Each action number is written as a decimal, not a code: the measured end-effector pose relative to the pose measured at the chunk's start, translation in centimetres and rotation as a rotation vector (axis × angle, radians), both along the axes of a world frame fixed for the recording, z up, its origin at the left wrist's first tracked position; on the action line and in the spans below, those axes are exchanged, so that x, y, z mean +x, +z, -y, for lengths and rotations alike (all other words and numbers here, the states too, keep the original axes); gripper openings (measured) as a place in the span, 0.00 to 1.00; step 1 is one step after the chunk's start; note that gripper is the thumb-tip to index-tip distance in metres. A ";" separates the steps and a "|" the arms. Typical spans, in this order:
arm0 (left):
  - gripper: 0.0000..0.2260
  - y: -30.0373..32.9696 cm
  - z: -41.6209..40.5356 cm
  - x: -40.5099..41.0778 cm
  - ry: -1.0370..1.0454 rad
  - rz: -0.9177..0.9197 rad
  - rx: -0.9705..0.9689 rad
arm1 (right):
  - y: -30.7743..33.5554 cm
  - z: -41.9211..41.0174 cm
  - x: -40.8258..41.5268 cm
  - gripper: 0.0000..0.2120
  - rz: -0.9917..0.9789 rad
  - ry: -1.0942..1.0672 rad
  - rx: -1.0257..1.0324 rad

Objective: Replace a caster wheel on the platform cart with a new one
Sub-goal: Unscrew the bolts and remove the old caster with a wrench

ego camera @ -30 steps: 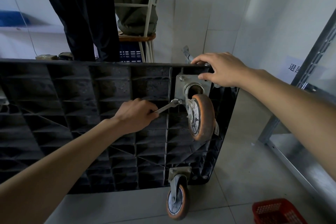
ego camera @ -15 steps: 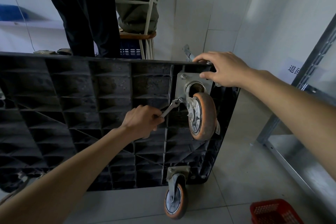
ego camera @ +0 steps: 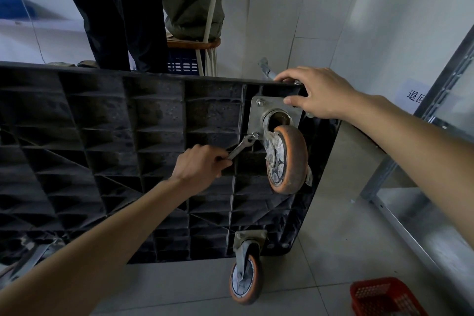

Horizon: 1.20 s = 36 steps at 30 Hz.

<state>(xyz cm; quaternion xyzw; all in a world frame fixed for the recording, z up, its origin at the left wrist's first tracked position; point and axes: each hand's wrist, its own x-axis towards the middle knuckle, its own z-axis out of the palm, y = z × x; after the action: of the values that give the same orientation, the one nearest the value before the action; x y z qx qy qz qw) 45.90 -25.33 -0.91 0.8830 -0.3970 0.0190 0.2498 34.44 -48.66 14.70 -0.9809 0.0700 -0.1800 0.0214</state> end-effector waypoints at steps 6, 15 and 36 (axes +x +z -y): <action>0.09 1.5 -0.4 -0.2 0.000 0.156 0.051 | -0.1 0.0 -0.2 0.21 0.003 -0.003 0.005; 0.12 0.6 0.8 -1.0 0.051 0.092 -0.005 | -0.2 -0.1 -0.1 0.21 0.005 -0.002 0.014; 0.09 -4.3 2.8 -3.8 -0.003 -0.301 -0.404 | -0.1 -0.1 -0.1 0.21 0.004 -0.025 0.017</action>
<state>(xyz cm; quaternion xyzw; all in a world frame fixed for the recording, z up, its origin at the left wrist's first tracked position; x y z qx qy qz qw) 42.07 -28.17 -5.21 0.8073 -0.3449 -0.0343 0.4775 34.29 -48.57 14.58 -0.9794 0.0836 -0.1816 0.0275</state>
